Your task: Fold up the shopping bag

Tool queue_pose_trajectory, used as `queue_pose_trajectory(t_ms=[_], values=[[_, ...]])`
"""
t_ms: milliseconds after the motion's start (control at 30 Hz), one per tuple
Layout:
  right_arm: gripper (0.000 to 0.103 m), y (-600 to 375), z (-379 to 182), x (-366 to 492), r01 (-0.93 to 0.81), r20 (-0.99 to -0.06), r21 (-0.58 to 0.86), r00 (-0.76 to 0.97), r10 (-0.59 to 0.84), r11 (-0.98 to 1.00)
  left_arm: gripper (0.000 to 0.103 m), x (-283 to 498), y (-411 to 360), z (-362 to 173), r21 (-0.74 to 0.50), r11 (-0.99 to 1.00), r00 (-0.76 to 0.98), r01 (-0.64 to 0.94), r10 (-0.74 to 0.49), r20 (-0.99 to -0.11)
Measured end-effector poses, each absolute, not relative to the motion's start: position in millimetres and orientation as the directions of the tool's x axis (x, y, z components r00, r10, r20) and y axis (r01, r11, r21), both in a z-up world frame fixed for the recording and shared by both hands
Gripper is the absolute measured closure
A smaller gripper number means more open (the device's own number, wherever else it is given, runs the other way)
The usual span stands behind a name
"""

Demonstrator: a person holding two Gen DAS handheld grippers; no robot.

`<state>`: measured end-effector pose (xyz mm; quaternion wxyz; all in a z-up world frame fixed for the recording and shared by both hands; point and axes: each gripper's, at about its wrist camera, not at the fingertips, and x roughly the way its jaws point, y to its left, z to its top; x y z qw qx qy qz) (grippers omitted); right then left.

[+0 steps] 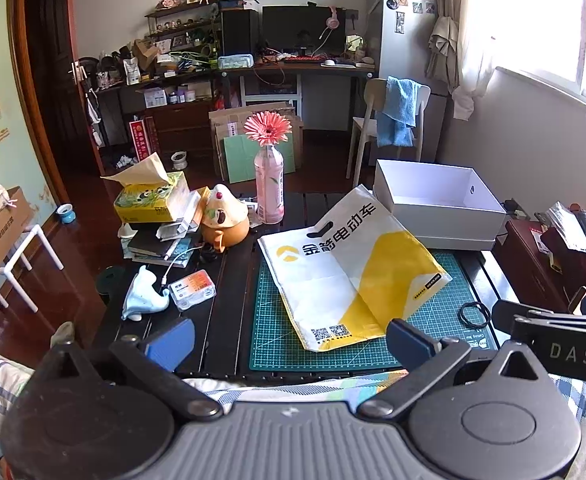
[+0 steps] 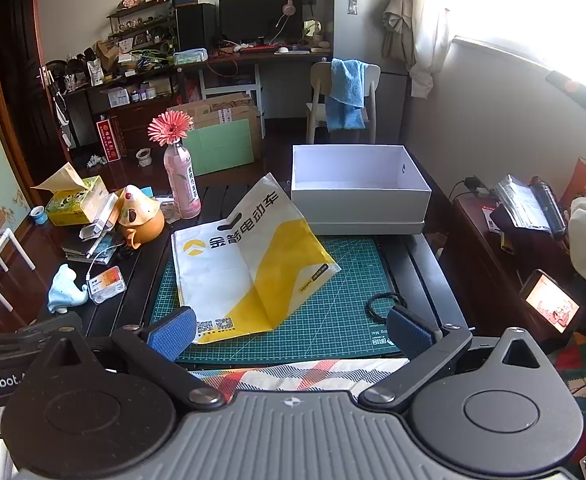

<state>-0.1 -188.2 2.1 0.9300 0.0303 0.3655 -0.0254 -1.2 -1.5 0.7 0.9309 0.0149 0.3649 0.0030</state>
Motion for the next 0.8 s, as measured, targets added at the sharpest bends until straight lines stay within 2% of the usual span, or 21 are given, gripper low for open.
queue_pose_trajectory(t_ms=[800], values=[[0.0,-187.8,-2.8,1.4,0.075,-0.683,0.047,0.73,-0.023,0.996,0.0,-2.4,0.1,2.9,0.035,0.999,0.743,-0.017,0.036,-0.669]])
